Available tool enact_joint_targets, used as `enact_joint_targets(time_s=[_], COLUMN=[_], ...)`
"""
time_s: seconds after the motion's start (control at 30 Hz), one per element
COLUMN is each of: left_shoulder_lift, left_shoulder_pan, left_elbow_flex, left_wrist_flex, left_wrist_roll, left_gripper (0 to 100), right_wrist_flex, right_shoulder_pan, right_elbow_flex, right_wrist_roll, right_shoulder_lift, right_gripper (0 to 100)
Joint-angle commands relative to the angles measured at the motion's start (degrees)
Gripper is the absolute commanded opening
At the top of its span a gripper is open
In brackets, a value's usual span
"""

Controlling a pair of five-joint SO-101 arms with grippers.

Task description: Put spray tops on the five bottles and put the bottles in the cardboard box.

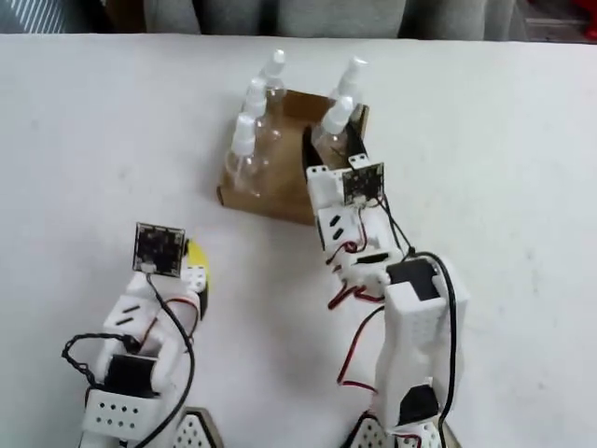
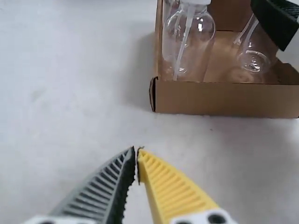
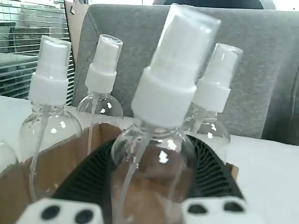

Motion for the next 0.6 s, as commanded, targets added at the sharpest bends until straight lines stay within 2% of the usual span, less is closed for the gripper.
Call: enact_joint_targets(time_s=[0.0,0.57], left_shoulder_lift=[-0.31,-0.31], left_shoulder_pan=[0.04,-0.22], left_elbow_flex=[-0.18,-0.18], left_wrist_flex=[0.0,-0.09], left_wrist_roll=[-0.53,-0.53], left_gripper=[2,2], right_wrist_flex=[0.57,0.57], right_shoulder_pan=[-0.04,-0.75], right_elbow_flex=[-1.93,-2.99], right_wrist_roll=[0.79,0.88], right_shoulder_lift=[-0.66,3.3], right_gripper=[1.5,1.5])
